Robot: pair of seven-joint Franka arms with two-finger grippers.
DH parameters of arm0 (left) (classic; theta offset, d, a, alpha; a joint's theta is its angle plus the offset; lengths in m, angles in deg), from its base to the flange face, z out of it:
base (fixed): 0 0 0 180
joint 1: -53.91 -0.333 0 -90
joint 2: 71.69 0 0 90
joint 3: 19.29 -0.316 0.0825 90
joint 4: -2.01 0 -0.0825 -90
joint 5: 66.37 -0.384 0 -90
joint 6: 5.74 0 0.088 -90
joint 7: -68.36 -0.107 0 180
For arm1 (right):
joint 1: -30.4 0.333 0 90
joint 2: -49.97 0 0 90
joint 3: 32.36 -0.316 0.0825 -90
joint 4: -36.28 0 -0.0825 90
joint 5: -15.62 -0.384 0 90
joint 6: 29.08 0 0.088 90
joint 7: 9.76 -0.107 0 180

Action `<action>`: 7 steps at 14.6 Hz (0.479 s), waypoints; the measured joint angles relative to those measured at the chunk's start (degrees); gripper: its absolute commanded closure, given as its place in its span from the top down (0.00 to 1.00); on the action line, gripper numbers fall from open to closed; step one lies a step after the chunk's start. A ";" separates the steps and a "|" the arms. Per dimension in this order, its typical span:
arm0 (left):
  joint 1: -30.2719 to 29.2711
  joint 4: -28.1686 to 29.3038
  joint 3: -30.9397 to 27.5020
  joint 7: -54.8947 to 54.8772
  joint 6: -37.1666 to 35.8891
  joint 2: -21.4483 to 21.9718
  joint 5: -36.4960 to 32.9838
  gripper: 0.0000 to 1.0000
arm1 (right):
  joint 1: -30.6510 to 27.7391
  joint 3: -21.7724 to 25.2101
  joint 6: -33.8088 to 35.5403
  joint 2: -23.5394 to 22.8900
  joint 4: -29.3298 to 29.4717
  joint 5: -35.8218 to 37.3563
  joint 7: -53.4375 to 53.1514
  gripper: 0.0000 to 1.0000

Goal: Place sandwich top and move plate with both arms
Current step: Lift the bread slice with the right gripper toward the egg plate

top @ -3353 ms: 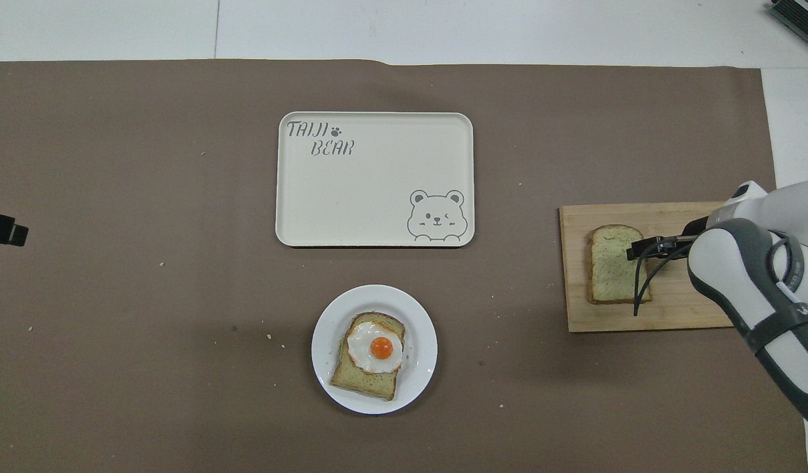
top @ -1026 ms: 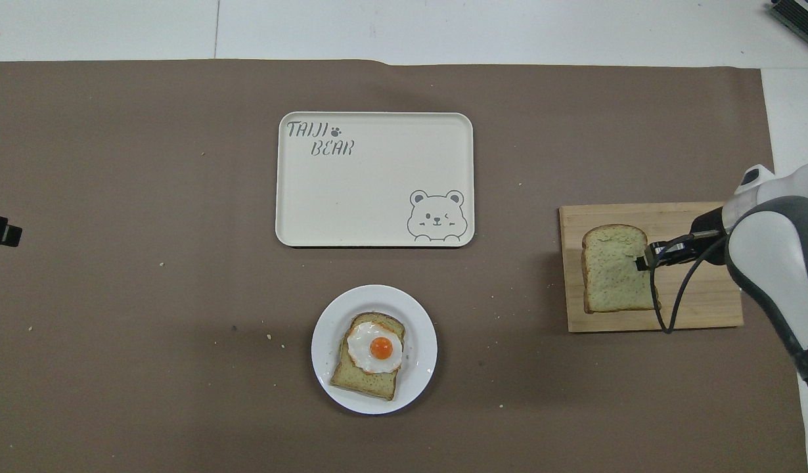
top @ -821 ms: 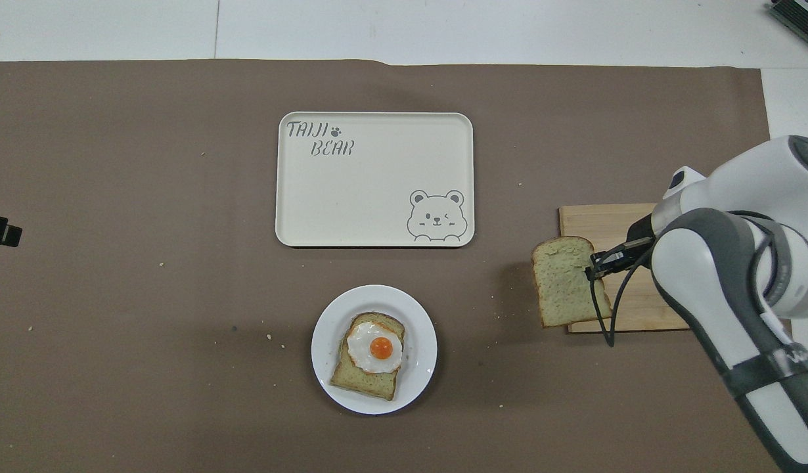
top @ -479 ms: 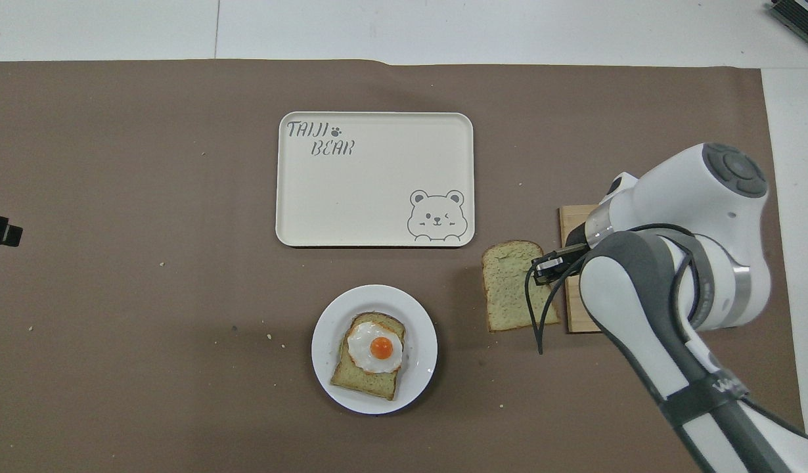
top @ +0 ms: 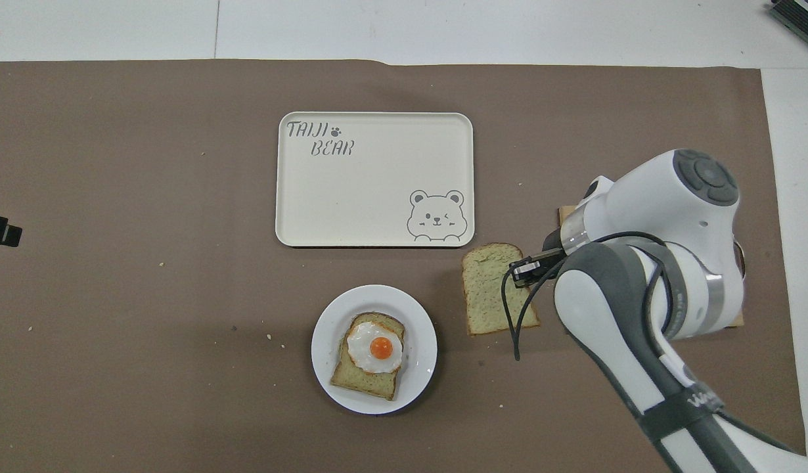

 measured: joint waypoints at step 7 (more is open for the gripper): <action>0.00 0.02 0.00 0.02 -0.25 0.03 0.00 1.00 | 6.12 -0.21 -2.63 -0.91 -0.77 -0.19 -4.70 0.00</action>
